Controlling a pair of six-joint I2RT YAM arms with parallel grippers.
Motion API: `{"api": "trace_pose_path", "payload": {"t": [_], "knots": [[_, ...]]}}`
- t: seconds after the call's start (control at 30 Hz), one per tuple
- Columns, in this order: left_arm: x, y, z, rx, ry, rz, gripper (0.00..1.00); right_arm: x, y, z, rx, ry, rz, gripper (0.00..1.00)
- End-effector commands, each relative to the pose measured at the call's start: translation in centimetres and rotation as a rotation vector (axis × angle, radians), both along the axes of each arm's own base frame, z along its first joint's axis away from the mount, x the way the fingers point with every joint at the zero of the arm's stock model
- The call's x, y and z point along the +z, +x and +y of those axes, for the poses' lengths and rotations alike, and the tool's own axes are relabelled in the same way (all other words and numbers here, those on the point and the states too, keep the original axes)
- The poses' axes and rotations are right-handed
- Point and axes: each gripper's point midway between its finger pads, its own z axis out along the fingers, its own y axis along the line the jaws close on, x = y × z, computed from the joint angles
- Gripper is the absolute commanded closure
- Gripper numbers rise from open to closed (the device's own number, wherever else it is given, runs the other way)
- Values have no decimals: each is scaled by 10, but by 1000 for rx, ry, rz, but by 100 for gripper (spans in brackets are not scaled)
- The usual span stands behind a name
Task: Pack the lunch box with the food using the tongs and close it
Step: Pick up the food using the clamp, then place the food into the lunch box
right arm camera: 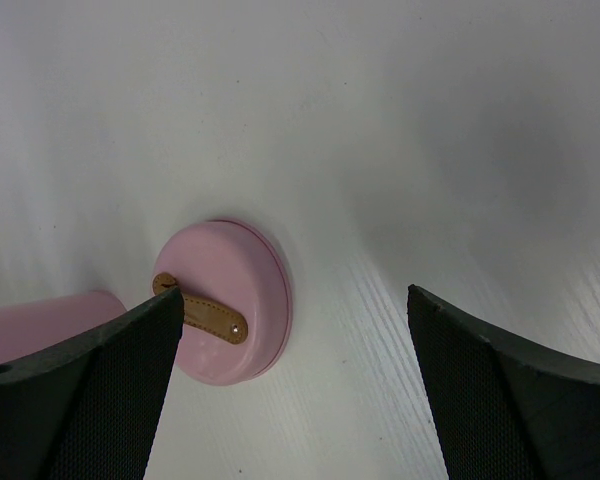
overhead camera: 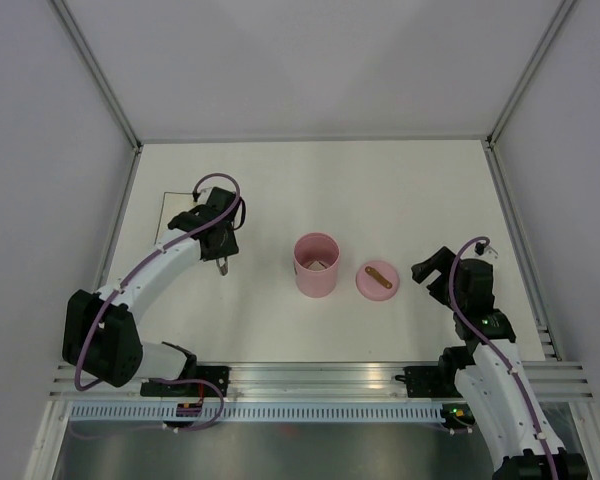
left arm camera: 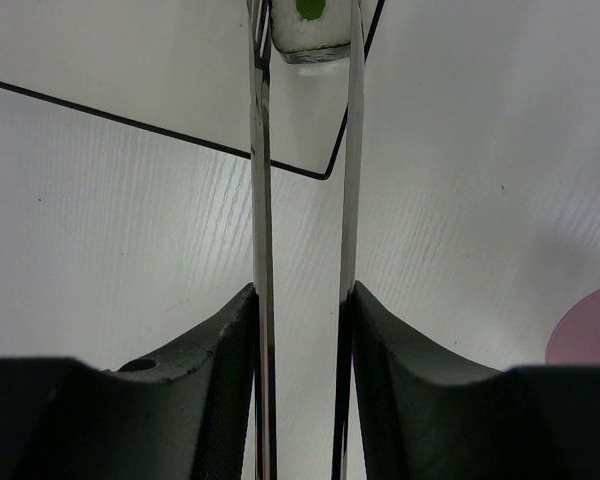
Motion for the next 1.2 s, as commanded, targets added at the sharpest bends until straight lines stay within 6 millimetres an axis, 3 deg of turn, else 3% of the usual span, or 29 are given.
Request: {"api": "trace_pose_path", "payload": {"t": [0.0,0.1,0.27,0.3,0.37,0.4,0.43,0.53,0.63,0.7,0.9,1.0,1.17], "knots": [[12,11,2,24,-15,-73,60,8,8,1,7,-4,-37,2],[31,11,-7,-44,-55,-106,66,8,8,0,3,-7,-34,2],[112,-2,-14,-195,-88,-217,68,6,7,-11,-70,-17,-7,2],[139,-3,-25,-251,-132,-256,68,6,8,-15,-102,-17,-5,2],[162,-16,-33,-351,-157,-283,67,8,9,-15,-108,-15,-9,2],[174,-23,-49,-426,-206,-297,67,10,11,-15,-112,-14,-11,2],[198,-29,-58,-484,-234,-354,67,11,11,-16,-121,-16,-5,2],[234,-54,-93,-653,-285,-418,67,23,14,-24,-156,-36,-20,2],[241,-77,-119,-760,-280,-413,67,33,10,-29,-170,-65,-22,2],[232,-92,-128,-807,-288,-374,67,42,8,-32,-174,-83,-32,2],[216,-135,-136,-896,-361,-301,66,43,-9,-34,-180,-88,-29,2],[197,-153,-137,-926,-364,-230,66,43,-13,-32,-177,-71,-35,2],[172,-159,-141,-937,-319,-166,66,44,-12,-28,-160,-52,-50,2]]}}
